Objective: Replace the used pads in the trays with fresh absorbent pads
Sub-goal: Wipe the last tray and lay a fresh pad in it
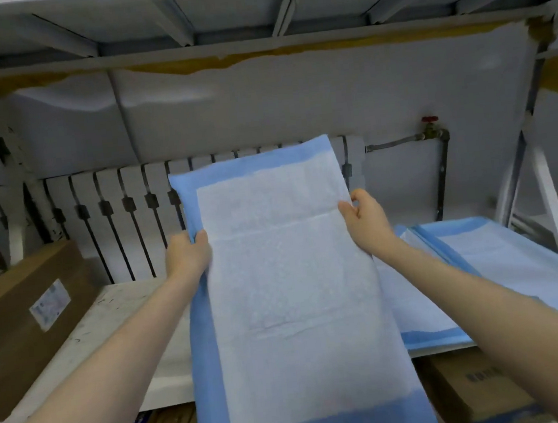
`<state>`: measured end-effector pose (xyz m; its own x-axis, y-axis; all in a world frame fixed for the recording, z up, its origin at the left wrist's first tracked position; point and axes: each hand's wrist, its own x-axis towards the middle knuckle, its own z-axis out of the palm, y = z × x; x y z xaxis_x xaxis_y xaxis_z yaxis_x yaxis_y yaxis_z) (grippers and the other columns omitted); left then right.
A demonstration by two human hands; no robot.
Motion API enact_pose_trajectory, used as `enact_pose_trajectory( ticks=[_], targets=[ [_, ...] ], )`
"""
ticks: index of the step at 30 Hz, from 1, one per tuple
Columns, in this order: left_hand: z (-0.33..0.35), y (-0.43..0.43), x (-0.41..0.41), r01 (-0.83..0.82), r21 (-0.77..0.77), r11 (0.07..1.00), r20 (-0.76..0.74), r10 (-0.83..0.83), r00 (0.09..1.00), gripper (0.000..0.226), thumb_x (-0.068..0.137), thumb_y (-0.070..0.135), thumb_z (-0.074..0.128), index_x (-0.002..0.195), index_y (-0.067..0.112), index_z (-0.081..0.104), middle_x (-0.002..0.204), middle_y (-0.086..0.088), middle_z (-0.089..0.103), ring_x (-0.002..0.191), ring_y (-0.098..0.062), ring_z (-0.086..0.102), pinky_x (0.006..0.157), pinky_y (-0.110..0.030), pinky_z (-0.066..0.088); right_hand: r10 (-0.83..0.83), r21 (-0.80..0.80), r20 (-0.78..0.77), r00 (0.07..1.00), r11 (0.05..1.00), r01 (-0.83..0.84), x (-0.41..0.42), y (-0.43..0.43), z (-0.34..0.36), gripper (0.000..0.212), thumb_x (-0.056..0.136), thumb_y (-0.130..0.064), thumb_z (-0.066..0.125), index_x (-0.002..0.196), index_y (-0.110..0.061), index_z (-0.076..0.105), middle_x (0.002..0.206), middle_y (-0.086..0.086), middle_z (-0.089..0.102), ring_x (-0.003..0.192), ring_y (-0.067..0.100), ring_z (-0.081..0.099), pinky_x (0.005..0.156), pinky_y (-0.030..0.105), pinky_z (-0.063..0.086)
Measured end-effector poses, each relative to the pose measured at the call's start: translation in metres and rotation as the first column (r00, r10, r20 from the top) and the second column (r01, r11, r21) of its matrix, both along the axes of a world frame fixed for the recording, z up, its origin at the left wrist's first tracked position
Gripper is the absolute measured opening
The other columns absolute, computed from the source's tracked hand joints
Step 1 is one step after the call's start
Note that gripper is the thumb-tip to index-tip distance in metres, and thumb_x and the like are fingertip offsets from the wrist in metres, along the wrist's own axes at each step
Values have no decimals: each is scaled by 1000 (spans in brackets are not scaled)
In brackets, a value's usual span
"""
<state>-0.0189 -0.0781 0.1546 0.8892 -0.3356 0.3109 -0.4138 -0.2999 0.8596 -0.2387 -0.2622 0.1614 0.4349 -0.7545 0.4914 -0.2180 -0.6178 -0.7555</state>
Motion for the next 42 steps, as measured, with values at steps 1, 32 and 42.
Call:
enact_pose_trajectory(
  ticks=[1, 32, 42],
  targets=[
    [-11, -13, 9, -9, 56, 998, -6, 10, 1000, 35, 96, 21, 45, 63, 11, 41, 59, -4, 41, 52, -17, 38, 46, -28, 24, -17, 6, -39, 999, 1000, 17, 9, -13, -11, 17, 100, -23, 41, 90, -10, 42, 71, -3, 44, 61, 11, 43, 52, 26, 33],
    [-170, -136, 115, -86, 464, 882, 157, 14, 988, 11, 93, 18, 42, 87, 8, 43, 67, -4, 48, 60, -24, 48, 49, -29, 31, -226, -226, -620, 751, 969, 105, 128, -122, -179, 18, 102, -26, 31, 111, -13, 40, 87, 1, 54, 79, 27, 59, 63, 32, 39],
    [-169, -136, 101, 56, 665, 744, 0, -74, 997, 45, 86, 15, 51, 124, 2, 30, 85, -5, 50, 77, -25, 52, 60, -33, 43, -228, -129, -733, 641, 972, 198, 125, -120, -183, 44, 99, -24, 44, 136, -7, 28, 128, 7, 51, 110, 24, 58, 87, 35, 49]
  ],
)
